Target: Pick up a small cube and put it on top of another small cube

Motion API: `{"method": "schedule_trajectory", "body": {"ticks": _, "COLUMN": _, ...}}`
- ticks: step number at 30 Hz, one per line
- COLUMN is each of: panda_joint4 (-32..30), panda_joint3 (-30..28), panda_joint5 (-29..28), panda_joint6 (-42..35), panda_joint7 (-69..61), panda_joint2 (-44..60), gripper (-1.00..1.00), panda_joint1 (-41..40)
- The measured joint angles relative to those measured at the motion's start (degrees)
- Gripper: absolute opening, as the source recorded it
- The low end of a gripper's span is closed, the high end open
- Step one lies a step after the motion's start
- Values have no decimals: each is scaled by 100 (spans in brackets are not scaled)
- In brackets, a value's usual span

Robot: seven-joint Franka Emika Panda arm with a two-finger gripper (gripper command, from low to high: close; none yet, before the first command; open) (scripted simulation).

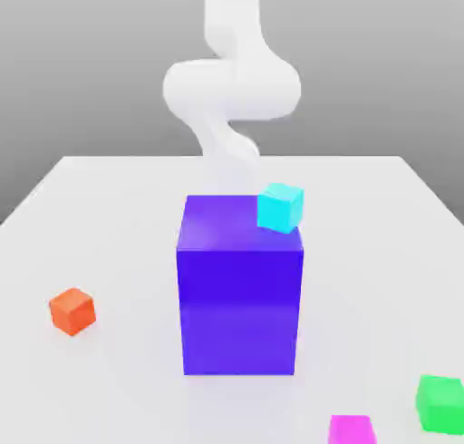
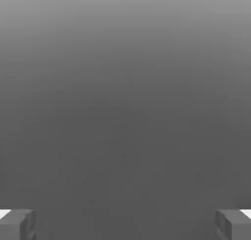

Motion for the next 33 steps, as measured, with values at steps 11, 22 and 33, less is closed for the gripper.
{"method": "schedule_trajectory", "body": {"ticks": 11, "panda_joint4": 33, "panda_joint3": 680, "panda_joint5": -448, "panda_joint6": 664, "panda_joint7": 839, "panda_joint2": 2317, "gripper": 0, "panda_joint1": -169}}
{"method": "schedule_trajectory", "body": {"ticks": 22, "panda_joint4": 65, "panda_joint3": 965, "panda_joint5": -914, "panda_joint6": 1317, "panda_joint7": 1683, "panda_joint2": 4600, "gripper": 0, "panda_joint1": 76}}
{"method": "schedule_trajectory", "body": {"ticks": 33, "panda_joint4": 227, "panda_joint3": 849, "panda_joint5": -1095, "panda_joint6": 2321, "panda_joint7": 2191, "panda_joint2": 6838, "gripper": 0, "panda_joint1": 510}}
